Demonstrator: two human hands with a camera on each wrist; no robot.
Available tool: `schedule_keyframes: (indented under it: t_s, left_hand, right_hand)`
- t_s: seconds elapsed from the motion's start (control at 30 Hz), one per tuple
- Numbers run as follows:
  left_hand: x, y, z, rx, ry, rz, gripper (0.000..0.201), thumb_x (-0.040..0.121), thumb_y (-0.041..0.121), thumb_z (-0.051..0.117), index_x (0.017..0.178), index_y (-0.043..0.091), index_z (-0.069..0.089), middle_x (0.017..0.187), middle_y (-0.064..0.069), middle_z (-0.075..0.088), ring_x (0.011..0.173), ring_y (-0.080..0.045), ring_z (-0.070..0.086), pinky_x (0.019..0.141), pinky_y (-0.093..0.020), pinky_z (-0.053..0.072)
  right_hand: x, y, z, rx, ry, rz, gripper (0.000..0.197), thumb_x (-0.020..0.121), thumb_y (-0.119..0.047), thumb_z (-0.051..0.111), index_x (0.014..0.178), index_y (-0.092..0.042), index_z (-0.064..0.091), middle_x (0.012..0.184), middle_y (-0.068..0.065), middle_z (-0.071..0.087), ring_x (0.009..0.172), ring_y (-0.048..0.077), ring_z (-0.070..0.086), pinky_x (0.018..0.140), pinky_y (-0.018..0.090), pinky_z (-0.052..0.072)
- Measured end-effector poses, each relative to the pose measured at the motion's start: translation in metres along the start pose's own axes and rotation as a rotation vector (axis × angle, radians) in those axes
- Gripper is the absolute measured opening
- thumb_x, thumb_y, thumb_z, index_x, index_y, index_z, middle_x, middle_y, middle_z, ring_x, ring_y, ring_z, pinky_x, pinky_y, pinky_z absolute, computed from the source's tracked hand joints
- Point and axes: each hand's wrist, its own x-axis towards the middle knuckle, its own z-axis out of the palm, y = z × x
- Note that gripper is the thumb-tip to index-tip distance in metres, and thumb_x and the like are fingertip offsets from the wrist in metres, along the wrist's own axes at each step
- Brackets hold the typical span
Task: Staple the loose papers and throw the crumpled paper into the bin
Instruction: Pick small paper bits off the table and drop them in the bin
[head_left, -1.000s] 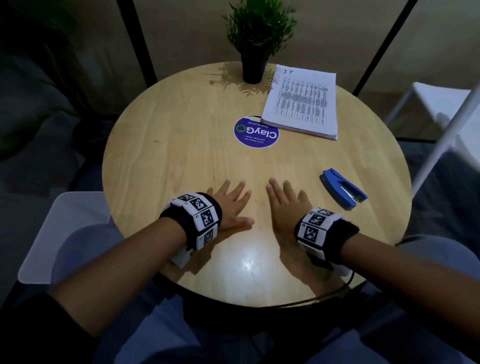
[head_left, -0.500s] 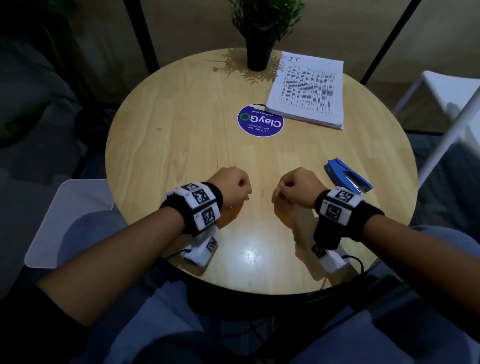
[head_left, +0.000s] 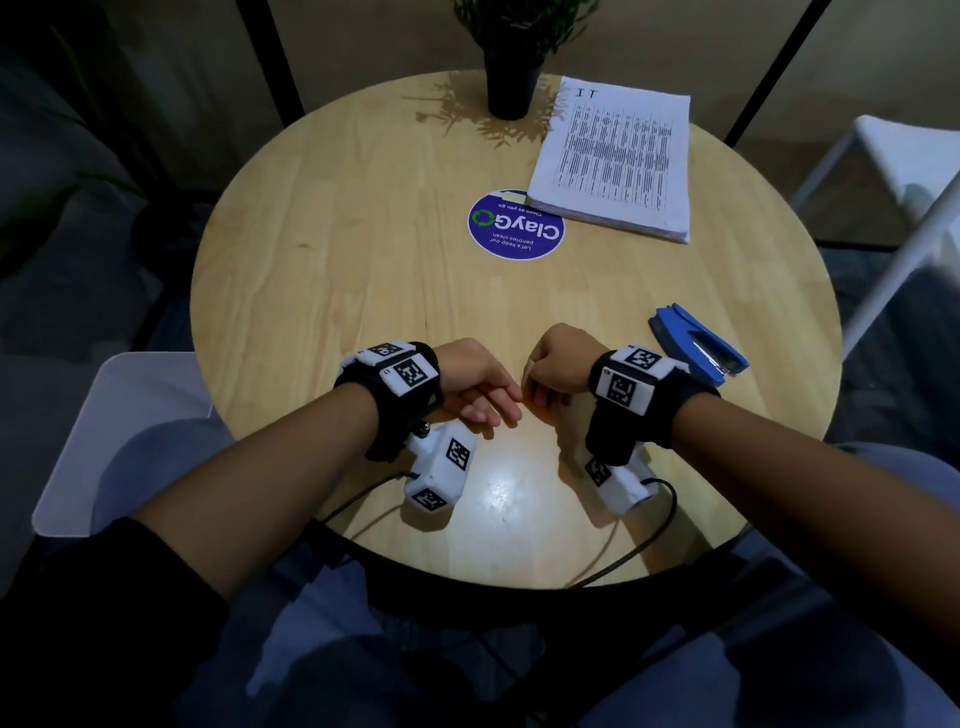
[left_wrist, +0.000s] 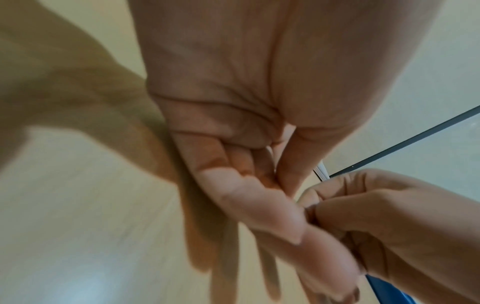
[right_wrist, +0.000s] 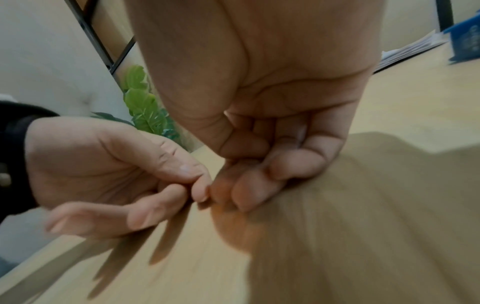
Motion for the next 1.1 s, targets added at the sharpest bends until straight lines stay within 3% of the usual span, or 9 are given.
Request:
schedule_keyframes:
  t_s: [0.17,0.33,0.6,0.7,0.77,0.87,0.93,1.0,1.1]
  left_hand:
    - [0.001,0.007,-0.01,0.007,0.12,0.062,0.021,0.092,0.007,0.043,0.092,0.001,0.063,0.074,-0.011,0.069,0.038,-0.011,0.057,0.041,-0.019,0.049]
    - [-0.005,0.0,-0.015,0.042,0.045,0.007,0.024,0.094,0.009,0.041,0.097,-0.002,0.063,0.074,-0.012,0.071,0.038,-0.012,0.059,0.038,-0.018,0.048]
    - [-0.007,0.001,-0.005,0.066,0.034,0.041,0.026,0.094,0.011,0.044,0.1,-0.003,0.064,0.077,-0.015,0.069,0.037,-0.012,0.055,0.05,-0.028,0.049]
    - [-0.01,-0.003,-0.001,0.05,0.006,0.035,0.025,0.096,0.009,0.043,0.102,-0.005,0.062,0.075,-0.016,0.068,0.036,-0.014,0.055,0.047,-0.027,0.049]
    - [-0.006,-0.004,0.002,-0.03,0.101,0.103,0.023,0.094,0.006,0.044,0.101,-0.005,0.063,0.069,-0.015,0.065,0.038,-0.015,0.054,0.05,-0.029,0.049]
    - [0.002,-0.003,-0.001,-0.063,0.286,0.238,0.018,0.091,0.003,0.05,0.097,-0.003,0.065,0.063,-0.011,0.061,0.045,-0.018,0.052,0.052,-0.03,0.05]
    - [0.005,0.0,-0.005,0.107,0.364,0.316,0.011,0.085,0.01,0.063,0.095,0.007,0.066,0.066,-0.005,0.061,0.052,-0.015,0.055,0.058,-0.029,0.05]
    - [0.007,0.002,-0.008,0.469,0.415,0.35,0.03,0.075,0.022,0.075,0.102,0.019,0.063,0.08,0.002,0.061,0.072,-0.013,0.058,0.07,-0.027,0.049]
    - [0.01,0.005,-0.002,0.802,0.453,0.379,0.047,0.071,0.031,0.079,0.112,0.021,0.059,0.096,0.004,0.056,0.087,-0.013,0.053,0.075,-0.023,0.046]
  right_hand:
    - [-0.001,0.007,-0.011,0.144,0.042,-0.009,0.031,0.084,-0.003,0.047,0.07,-0.013,0.073,0.065,0.004,0.066,0.055,0.015,0.058,0.058,0.026,0.05]
    - [-0.005,0.011,-0.011,0.097,-0.042,-0.003,0.031,0.085,-0.005,0.048,0.072,-0.012,0.075,0.062,0.0,0.067,0.047,0.006,0.057,0.049,0.018,0.045]
    - [0.001,0.011,-0.014,0.112,-0.01,-0.025,0.018,0.083,-0.01,0.058,0.081,-0.006,0.075,0.074,0.008,0.069,0.057,0.014,0.059,0.058,0.026,0.051]
    - [0.0,0.014,-0.014,0.104,-0.025,-0.053,0.015,0.084,-0.013,0.06,0.081,-0.013,0.074,0.072,0.001,0.068,0.061,0.012,0.06,0.058,0.023,0.051]
    - [0.0,0.013,-0.014,0.112,-0.016,-0.089,0.012,0.085,-0.013,0.061,0.081,-0.015,0.073,0.07,-0.001,0.066,0.061,0.011,0.06,0.058,0.022,0.051]
    - [0.0,0.013,-0.017,0.149,0.043,-0.126,0.009,0.083,-0.013,0.067,0.086,-0.006,0.072,0.073,0.003,0.068,0.062,0.012,0.062,0.061,0.023,0.056]
    - [0.0,0.016,-0.019,0.143,0.074,-0.148,0.005,0.08,-0.01,0.07,0.085,-0.008,0.072,0.077,0.004,0.069,0.065,0.013,0.063,0.066,0.025,0.056]
    - [0.001,0.017,-0.019,0.086,0.073,-0.171,0.01,0.075,-0.013,0.077,0.081,-0.018,0.07,0.072,-0.001,0.065,0.065,0.011,0.06,0.067,0.025,0.053]
    - [0.003,0.013,-0.014,0.022,0.066,-0.171,0.022,0.067,-0.025,0.083,0.08,-0.026,0.065,0.067,-0.005,0.058,0.062,0.008,0.053,0.06,0.02,0.043]
